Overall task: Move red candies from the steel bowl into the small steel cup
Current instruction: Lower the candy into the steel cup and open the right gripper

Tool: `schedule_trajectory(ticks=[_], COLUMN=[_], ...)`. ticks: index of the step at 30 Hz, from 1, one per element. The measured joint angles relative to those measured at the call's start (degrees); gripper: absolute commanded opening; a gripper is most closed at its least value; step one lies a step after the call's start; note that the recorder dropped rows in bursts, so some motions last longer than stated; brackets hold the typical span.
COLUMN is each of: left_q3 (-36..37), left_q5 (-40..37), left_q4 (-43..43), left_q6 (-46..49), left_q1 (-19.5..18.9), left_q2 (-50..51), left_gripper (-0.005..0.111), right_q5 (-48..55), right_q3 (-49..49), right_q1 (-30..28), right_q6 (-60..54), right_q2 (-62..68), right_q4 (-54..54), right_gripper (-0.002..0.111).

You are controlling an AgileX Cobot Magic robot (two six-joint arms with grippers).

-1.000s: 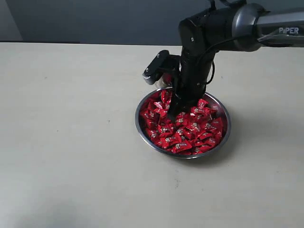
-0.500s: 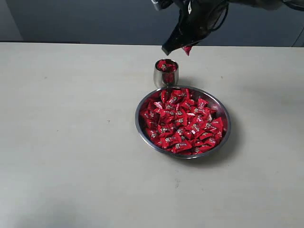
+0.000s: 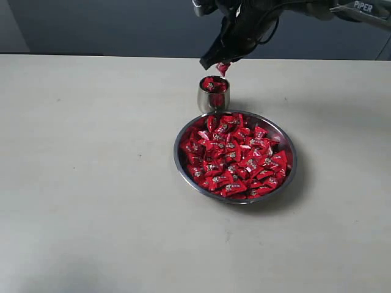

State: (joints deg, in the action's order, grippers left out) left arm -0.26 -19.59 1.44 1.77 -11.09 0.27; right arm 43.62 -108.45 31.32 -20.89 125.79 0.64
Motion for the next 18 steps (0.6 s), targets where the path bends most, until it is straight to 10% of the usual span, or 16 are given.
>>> schedule_trajectory(ticks=[18], left_q3=[0.0], left_q5=[0.0], left_q4=[0.0], left_q6=[0.0], left_q1=[0.0], left_q2=[0.0], left_gripper=[0.000], right_q5=[0.2], right_q3=[-3.0], right_q1=[-1.2], right_q6=[-4.9], right_q2=[4.0], right_q4=[6.4], right_gripper=[-0.001])
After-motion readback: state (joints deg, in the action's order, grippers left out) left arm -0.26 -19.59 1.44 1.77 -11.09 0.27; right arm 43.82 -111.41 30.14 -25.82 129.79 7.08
